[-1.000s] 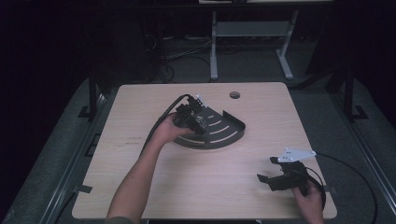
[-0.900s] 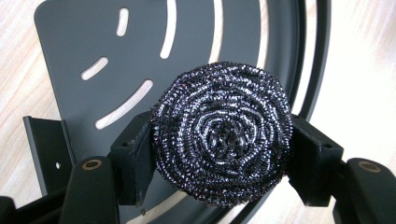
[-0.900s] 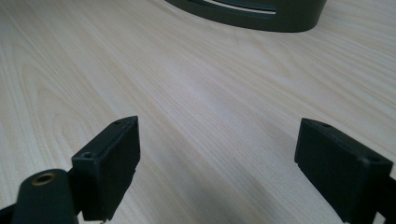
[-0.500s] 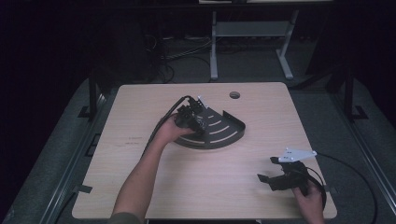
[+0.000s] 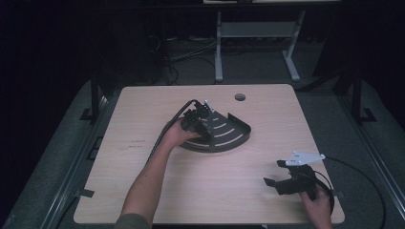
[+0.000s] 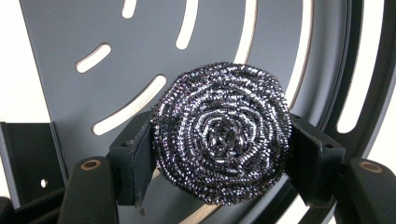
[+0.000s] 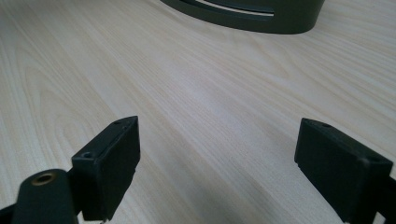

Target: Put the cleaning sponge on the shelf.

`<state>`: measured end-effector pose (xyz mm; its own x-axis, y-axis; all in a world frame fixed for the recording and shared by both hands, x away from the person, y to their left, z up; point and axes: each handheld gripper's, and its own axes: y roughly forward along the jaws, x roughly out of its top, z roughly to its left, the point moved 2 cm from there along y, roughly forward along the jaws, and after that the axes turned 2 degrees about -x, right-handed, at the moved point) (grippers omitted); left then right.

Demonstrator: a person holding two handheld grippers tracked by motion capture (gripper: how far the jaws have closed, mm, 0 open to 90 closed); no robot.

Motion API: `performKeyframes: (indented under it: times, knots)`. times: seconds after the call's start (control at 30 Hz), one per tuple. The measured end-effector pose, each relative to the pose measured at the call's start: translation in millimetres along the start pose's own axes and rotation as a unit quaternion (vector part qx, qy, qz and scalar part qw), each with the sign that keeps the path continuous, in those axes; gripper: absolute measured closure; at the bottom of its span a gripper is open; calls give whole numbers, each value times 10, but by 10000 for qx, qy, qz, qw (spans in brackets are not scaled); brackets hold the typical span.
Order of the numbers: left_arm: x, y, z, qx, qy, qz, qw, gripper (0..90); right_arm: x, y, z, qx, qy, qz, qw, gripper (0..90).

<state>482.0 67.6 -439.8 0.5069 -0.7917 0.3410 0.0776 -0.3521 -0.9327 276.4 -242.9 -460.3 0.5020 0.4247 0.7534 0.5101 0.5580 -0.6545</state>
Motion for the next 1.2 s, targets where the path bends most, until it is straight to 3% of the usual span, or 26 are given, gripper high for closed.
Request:
performKeyframes:
  times: [0.63, 1.2]
  knots:
    - [-21, 87, 31, 81, -31, 236, 9997, 300, 0, 7, 1, 26, -6, 9, 10000, 138]
    - [-6, 33, 6, 65, -25, 87, 9999, 261, 15, 18, 12, 18, -71, 32, 10000, 138]
